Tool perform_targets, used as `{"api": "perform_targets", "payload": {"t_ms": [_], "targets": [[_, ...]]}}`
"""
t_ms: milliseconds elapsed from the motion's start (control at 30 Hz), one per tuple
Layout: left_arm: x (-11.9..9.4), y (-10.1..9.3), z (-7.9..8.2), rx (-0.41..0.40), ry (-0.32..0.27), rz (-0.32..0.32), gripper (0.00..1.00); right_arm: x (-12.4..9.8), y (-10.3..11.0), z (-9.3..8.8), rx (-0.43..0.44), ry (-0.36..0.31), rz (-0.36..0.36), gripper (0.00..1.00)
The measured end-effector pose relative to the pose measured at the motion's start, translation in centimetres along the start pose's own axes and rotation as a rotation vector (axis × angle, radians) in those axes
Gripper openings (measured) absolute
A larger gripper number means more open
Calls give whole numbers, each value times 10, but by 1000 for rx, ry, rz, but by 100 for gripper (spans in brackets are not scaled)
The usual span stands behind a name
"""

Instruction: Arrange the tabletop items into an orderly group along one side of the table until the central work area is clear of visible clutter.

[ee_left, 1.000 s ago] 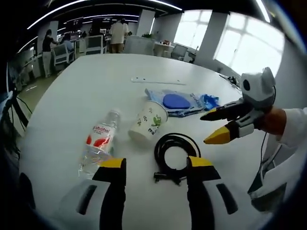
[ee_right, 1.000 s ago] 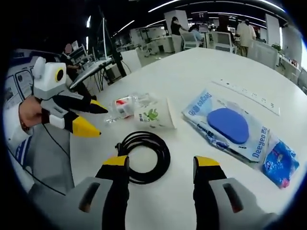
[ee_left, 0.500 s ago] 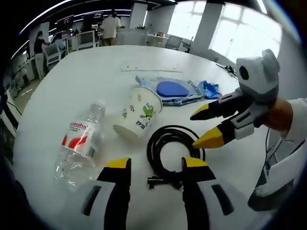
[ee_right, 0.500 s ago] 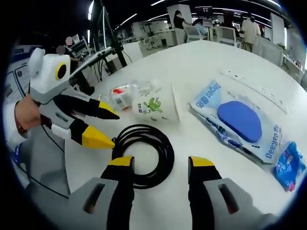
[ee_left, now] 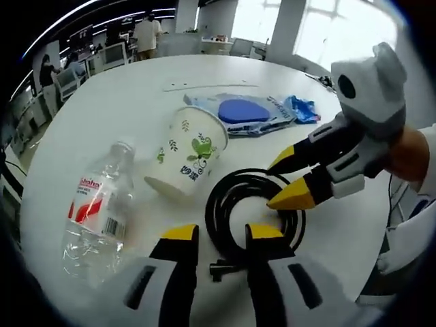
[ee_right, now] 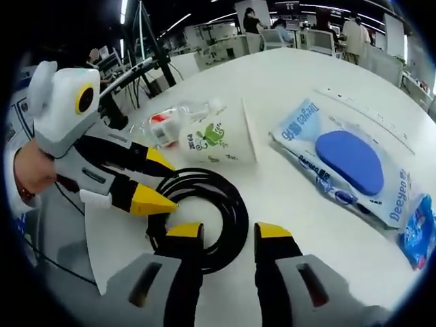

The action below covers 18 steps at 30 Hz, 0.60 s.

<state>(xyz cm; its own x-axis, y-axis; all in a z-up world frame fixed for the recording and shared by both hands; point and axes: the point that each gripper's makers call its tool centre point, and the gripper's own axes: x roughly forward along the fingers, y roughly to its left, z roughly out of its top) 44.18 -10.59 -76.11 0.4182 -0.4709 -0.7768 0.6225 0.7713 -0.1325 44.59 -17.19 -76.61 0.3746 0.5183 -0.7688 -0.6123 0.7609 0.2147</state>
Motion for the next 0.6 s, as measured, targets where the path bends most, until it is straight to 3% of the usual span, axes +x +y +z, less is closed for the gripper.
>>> {"api": "perform_targets", "payload": {"t_ms": [100,233,400,600], "targets": [[1,0,-1,-15,-13,13,17,1,-6,2,-11,-20,-24,13],[-2,3,-2,-11,-6,22,16,2,-5,3,8,-30,-14,11],[-3,8,1,-55,-5,14,10,-3,-4,3,50,-36,2,2],[-3,4,6,-58,-10,9,6,-10,-2,2,66,-32,12,1]]}}
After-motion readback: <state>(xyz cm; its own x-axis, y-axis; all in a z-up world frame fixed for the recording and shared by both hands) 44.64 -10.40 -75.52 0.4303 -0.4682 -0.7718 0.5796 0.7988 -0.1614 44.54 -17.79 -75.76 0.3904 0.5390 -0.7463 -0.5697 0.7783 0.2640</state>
